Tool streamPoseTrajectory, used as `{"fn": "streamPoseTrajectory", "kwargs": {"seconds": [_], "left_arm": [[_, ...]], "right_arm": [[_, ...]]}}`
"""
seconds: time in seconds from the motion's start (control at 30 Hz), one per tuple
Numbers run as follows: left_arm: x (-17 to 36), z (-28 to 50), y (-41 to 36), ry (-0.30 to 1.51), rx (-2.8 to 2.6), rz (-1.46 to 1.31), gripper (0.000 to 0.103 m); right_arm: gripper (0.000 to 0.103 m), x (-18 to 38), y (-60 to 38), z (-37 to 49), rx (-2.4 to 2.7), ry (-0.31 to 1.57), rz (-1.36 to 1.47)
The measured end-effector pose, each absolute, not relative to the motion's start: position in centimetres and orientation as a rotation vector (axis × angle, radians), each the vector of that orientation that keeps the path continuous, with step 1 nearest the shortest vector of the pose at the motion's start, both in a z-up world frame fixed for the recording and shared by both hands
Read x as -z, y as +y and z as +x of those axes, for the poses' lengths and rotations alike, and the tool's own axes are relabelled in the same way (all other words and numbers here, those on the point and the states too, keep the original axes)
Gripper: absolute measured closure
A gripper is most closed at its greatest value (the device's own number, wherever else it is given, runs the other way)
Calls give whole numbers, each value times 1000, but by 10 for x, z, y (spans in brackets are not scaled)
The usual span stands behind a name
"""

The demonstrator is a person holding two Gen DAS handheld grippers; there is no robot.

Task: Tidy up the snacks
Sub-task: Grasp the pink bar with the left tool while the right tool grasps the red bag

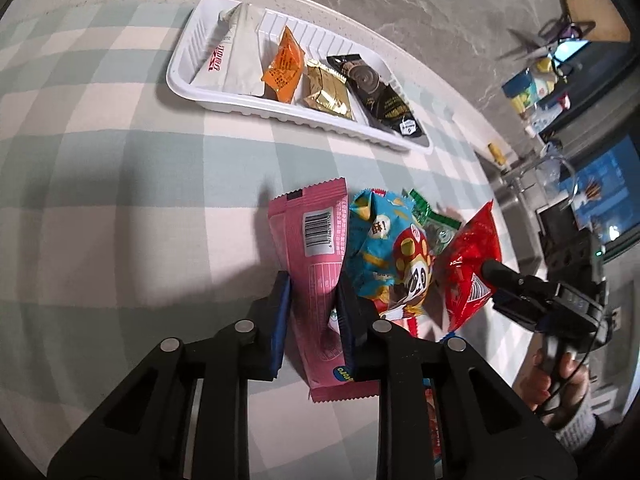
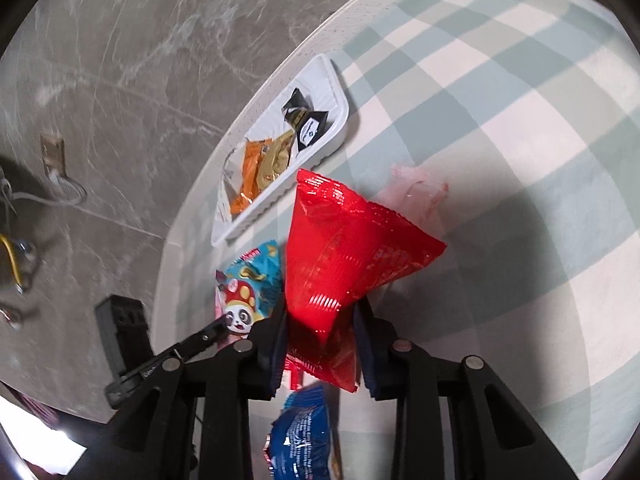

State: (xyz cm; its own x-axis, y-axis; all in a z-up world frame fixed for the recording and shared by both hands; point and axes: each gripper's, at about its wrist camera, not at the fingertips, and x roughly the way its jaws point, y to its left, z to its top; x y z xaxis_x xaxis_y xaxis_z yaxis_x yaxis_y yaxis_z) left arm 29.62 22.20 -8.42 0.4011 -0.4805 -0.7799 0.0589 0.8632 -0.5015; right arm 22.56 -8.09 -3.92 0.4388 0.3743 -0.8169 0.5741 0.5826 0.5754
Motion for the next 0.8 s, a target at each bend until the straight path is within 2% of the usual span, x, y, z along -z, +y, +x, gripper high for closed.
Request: {"fn": "streamPoseTrajectory", "kwargs": {"seconds": [0.8], "left_arm": [[46, 301, 265, 1016, 409, -584, 83]], "right_arm": [[72, 14, -99, 236, 97, 1028, 1130]]}}
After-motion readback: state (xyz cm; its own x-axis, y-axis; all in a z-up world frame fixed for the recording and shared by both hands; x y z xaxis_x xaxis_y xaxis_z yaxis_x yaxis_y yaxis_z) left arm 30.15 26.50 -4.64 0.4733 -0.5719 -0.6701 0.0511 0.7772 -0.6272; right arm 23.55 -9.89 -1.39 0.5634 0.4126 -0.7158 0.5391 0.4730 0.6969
